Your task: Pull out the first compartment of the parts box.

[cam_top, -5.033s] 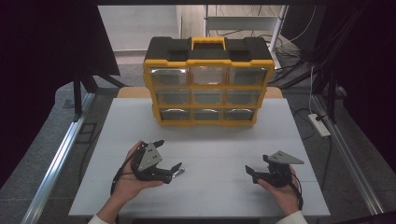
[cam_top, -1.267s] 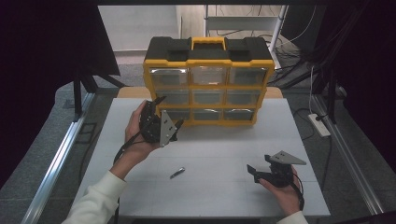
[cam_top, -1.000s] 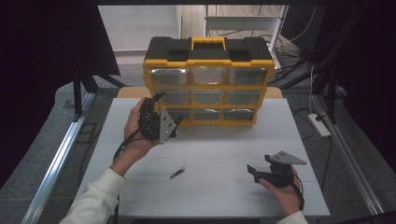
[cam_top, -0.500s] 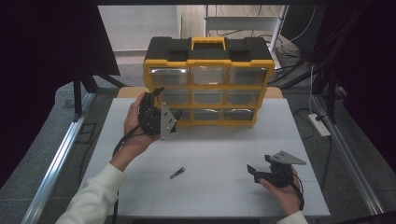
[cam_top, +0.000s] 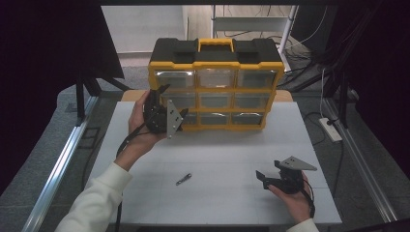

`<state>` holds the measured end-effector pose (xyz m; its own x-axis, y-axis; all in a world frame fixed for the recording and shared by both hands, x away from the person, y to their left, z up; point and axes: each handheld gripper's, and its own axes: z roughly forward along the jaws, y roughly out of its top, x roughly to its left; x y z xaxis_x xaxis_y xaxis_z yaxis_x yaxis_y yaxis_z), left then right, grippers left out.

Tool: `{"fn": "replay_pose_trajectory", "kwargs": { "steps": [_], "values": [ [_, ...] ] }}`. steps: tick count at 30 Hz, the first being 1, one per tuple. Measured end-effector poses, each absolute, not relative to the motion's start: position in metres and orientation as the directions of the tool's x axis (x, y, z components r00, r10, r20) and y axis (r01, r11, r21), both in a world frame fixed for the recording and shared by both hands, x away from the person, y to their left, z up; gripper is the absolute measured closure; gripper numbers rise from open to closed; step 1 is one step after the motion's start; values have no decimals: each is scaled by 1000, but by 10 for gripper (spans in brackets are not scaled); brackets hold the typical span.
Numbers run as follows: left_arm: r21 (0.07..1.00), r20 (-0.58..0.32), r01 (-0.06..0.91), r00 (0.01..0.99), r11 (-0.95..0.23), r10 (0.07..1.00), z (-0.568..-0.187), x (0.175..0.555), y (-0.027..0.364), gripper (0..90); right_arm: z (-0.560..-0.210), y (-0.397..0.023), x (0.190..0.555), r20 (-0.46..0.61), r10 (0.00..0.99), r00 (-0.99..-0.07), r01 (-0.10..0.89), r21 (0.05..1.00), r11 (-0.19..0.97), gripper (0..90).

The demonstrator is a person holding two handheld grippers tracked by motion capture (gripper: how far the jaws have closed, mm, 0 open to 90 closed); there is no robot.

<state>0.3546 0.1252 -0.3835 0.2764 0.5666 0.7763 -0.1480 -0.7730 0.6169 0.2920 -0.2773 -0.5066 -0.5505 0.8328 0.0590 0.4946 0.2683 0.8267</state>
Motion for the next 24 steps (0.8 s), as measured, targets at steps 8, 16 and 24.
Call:
{"fn": "replay_pose_trajectory", "kwargs": {
  "steps": [8, 16, 24],
  "values": [
    [615, 782, -151, 246, -774, 573, -381, 359, 126, 77, -507, -278, 292, 57, 833, -550, 493, 828, 268, 157],
    [603, 792, -150, 228, -784, 566, -378, 364, 129, 79, -507, -278, 292, 54, 835, -548, 492, 827, 270, 157],
    [599, 796, -139, 215, -789, 566, -375, 370, 132, 79, -507, -278, 292, 58, 834, -548, 495, 827, 267, 157]
  ]
}}
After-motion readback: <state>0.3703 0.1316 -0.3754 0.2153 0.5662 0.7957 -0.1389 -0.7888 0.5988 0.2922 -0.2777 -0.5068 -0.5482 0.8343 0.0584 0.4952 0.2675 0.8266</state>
